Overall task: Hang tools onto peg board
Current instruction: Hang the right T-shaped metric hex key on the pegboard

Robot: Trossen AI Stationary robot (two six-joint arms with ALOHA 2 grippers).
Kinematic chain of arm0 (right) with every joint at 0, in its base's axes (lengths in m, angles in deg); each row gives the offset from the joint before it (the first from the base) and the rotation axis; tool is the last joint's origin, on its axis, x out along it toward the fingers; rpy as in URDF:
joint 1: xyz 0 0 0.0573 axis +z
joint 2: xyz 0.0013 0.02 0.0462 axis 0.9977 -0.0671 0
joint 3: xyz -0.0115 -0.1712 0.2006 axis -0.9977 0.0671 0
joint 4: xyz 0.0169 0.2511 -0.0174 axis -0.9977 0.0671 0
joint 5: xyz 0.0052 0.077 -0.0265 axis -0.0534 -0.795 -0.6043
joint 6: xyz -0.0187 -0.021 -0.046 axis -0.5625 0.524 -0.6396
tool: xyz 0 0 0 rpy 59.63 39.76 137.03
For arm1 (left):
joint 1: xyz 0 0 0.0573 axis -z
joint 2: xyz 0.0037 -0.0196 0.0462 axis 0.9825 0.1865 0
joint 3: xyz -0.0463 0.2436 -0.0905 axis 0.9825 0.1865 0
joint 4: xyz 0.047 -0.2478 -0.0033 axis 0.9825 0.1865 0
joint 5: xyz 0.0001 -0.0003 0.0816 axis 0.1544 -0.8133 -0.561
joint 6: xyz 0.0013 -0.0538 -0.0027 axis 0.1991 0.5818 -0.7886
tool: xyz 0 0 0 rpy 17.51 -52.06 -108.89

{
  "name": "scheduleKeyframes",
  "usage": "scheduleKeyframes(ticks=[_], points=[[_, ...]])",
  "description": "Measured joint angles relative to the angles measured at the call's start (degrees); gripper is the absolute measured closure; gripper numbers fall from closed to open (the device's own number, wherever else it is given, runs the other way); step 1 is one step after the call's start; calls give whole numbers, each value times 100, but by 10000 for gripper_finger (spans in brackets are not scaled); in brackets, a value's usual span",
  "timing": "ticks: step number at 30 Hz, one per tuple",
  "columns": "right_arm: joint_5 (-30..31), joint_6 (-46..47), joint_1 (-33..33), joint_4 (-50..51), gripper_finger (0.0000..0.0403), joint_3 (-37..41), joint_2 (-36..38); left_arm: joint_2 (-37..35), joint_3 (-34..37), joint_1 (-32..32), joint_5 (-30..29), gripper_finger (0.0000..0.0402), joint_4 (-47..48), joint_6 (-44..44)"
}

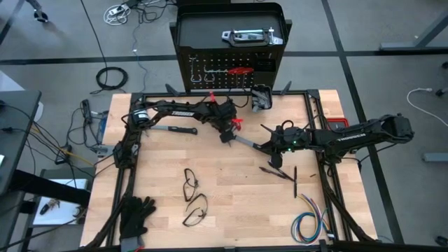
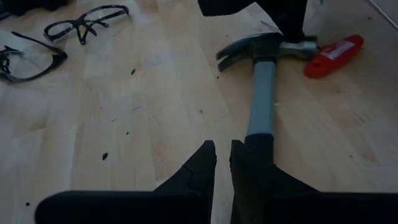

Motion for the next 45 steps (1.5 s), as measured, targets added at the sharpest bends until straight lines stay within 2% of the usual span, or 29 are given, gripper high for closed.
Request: scheduleKeyframes(ticks=[3,8,12,17,26,34,38,42,45], points=[[0,0,0,8,343,0,0,-160,-75,69,-303,401,311,-122],[-2,0,4,20,347,0,0,-596,-196,97,-514,401,284,-151],[-4,-2,9,40,348,0,0,-680,-182,119,-705,401,355,-182],[-9,33,21,102,347,2,0,-830,-192,240,-1363,401,237,-189],[-154,468,26,289,351,2,125,-828,204,494,-2047,401,-1433,372],[65,484,26,1026,353,9,972,-828,929,732,-3349,401,-3151,1013],[209,454,26,1283,353,9,1308,-828,1048,799,-4515,401,-4060,831],[335,448,26,1331,356,115,1429,-830,1045,793,-5387,401,-4528,665],[350,460,26,1172,357,262,1434,-830,1048,681,-5739,401,-4671,675]])
